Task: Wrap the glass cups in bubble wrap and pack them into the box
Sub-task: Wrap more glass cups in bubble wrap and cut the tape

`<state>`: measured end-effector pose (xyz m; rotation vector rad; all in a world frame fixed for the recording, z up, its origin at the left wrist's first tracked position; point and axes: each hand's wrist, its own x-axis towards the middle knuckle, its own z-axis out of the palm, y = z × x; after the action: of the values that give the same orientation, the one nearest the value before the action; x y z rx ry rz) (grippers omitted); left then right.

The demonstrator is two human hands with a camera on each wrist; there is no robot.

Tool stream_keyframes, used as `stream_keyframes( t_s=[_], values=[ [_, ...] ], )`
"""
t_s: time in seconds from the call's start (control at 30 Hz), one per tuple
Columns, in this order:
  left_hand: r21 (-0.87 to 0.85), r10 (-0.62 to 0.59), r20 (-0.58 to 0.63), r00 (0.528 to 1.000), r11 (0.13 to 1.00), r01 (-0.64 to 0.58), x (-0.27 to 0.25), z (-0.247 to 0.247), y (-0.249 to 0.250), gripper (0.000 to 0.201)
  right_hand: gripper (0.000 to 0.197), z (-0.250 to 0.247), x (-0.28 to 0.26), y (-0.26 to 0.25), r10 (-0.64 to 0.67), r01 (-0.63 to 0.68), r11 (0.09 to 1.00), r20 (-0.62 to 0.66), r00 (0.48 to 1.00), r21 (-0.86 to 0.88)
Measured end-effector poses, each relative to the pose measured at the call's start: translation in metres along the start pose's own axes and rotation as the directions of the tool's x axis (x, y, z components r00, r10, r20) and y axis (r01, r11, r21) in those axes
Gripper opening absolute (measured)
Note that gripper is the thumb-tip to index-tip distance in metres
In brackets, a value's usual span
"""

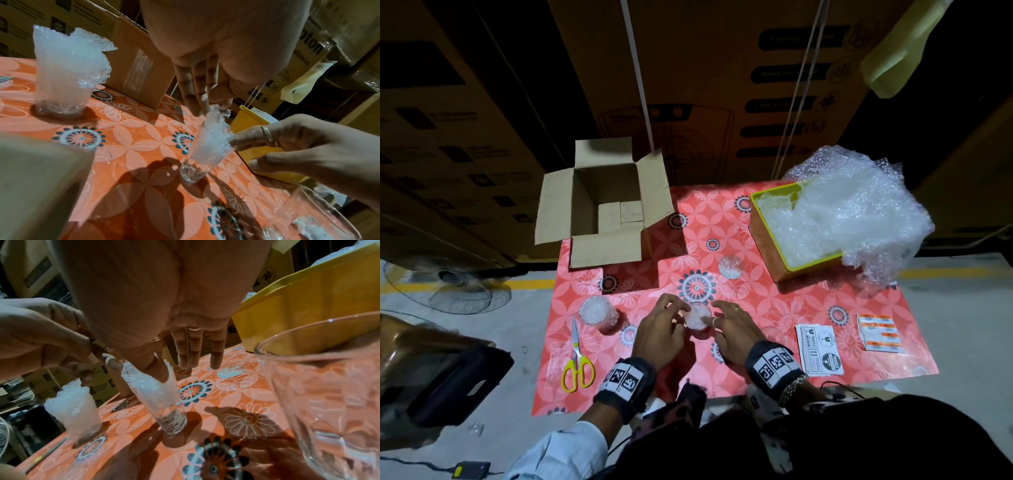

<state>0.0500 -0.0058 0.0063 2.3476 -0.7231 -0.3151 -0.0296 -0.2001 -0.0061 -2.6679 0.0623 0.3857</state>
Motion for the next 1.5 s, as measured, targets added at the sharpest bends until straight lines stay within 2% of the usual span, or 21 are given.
stream_keyframes(
  t_s=[0.07, 0.3, 0.4, 0.53, 0.67, 0.77, 0.9, 1.0, 1.13, 1.2, 1.37, 1.47, 1.5],
  values=[
    [0.038, 0.032, 0.017, 0.999, 0.999, -0.033, -0.001, 0.001, 0.001, 0.042, 0.046, 0.001, 0.0, 0.001, 0.004, -0.004, 1.0, -0.011, 1.0, 0.022],
    [0.212, 0.132, 0.095, 0.987, 0.966, -0.15, 0.006, 0.009, -0.008, 0.038, 0.039, 0.0, 0.001, 0.0, 0.03, -0.024, 0.996, -0.074, 0.997, 0.082],
    [0.192, 0.164, 0.068, 0.984, 0.966, -0.174, 0.007, 0.016, -0.013, 0.037, 0.04, 0.0, 0.002, -0.001, 0.046, -0.043, 0.996, -0.038, 0.998, 0.076],
    [-0.03, 0.066, -0.072, 0.995, 0.997, -0.068, 0.007, 0.02, -0.019, 0.035, 0.038, 0.0, 0.003, -0.003, 0.052, -0.052, 0.998, 0.011, 0.999, 0.02],
    [-0.242, -0.091, -0.105, 0.99, 0.968, 0.063, 0.014, 0.021, -0.013, 0.025, 0.039, -0.001, 0.002, -0.007, 0.045, -0.045, 0.999, 0.031, 0.998, -0.01],
    [-0.263, -0.221, -0.071, 0.973, 0.945, 0.195, 0.023, 0.024, -0.008, 0.028, 0.037, 0.001, -0.001, -0.011, 0.037, -0.037, 0.999, 0.034, 0.999, -0.014],
    [-0.206, -0.374, 0.08, 0.924, 0.901, 0.383, 0.033, 0.03, -0.008, 0.034, 0.031, -0.001, -0.003, -0.013, 0.048, -0.048, 0.999, 0.03, 0.998, 0.003],
    [-0.186, -0.398, 0.101, 0.912, 0.893, 0.41, 0.037, 0.031, -0.007, 0.033, 0.028, -0.005, -0.004, -0.009, 0.038, -0.038, 0.999, -0.001, 0.999, 0.021],
    [-0.189, -0.421, 0.092, 0.902, 0.882, 0.431, 0.037, 0.03, -0.007, 0.028, 0.029, -0.007, -0.006, -0.007, 0.038, -0.022, 0.993, -0.14, 0.989, 0.117],
    [-0.194, -0.425, 0.094, 0.9, 0.879, 0.435, 0.037, 0.029, -0.007, 0.026, 0.03, -0.007, -0.007, -0.008, 0.028, -0.007, 0.992, -0.171, 0.985, 0.124],
    [-0.231, -0.439, 0.127, 0.889, 0.859, 0.457, 0.036, 0.022, -0.007, 0.019, 0.031, -0.004, -0.004, -0.012, 0.046, -0.042, 0.996, -0.051, 0.998, 0.082],
    [-0.293, -0.464, 0.135, 0.875, 0.825, 0.483, 0.035, 0.021, -0.005, 0.005, 0.033, -0.001, -0.002, -0.012, 0.059, -0.058, 0.997, -0.018, 0.998, 0.053],
    [-0.302, -0.46, 0.128, 0.879, 0.826, 0.476, 0.035, 0.02, -0.004, 0.008, 0.033, 0.0, -0.001, -0.011, 0.06, -0.06, 0.997, -0.007, 0.998, 0.037]
  ],
)
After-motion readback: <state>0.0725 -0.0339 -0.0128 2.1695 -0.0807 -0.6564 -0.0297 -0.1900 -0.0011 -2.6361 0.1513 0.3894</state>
